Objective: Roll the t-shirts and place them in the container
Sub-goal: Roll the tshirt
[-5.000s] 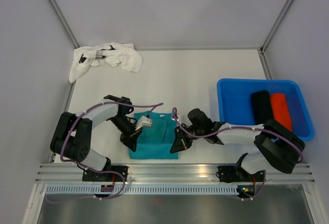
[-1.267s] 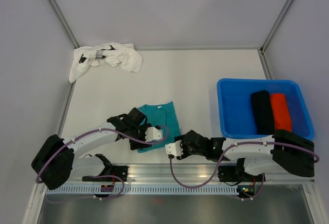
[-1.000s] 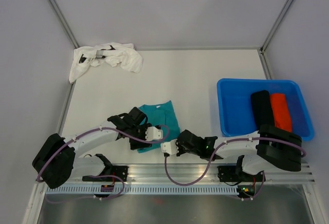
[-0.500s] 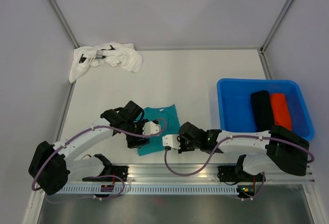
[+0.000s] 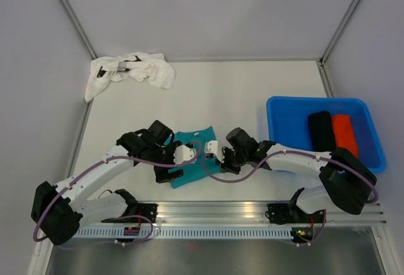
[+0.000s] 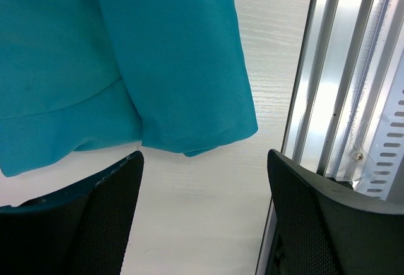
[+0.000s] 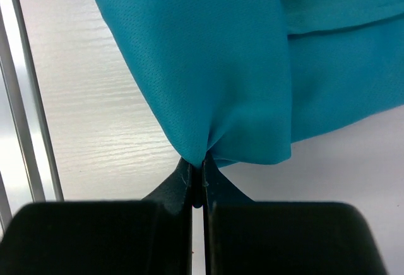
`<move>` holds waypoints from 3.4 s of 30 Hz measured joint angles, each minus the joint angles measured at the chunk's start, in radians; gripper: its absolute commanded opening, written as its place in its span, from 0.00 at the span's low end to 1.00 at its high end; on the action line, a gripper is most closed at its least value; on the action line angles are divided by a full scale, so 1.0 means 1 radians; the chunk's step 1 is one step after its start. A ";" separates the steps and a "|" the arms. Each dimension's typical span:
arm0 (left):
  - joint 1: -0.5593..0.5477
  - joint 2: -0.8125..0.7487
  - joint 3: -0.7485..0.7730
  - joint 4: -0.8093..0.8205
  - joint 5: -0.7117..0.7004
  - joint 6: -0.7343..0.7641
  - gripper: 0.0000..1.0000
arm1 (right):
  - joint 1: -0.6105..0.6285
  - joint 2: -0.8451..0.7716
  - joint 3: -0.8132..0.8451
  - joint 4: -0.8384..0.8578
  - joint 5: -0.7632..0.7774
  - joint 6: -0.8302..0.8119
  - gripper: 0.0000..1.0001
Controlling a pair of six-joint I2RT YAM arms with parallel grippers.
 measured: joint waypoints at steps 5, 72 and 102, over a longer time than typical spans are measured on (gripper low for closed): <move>0.000 -0.001 -0.024 0.021 -0.004 0.014 0.85 | -0.101 0.017 0.026 0.013 -0.107 0.045 0.00; 0.173 0.316 0.073 -0.385 0.282 0.488 0.02 | -0.111 -0.045 -0.023 0.102 -0.375 0.498 0.63; 0.322 0.391 0.058 -0.406 0.369 0.667 0.02 | -0.006 0.118 -0.344 0.935 -0.216 0.697 0.04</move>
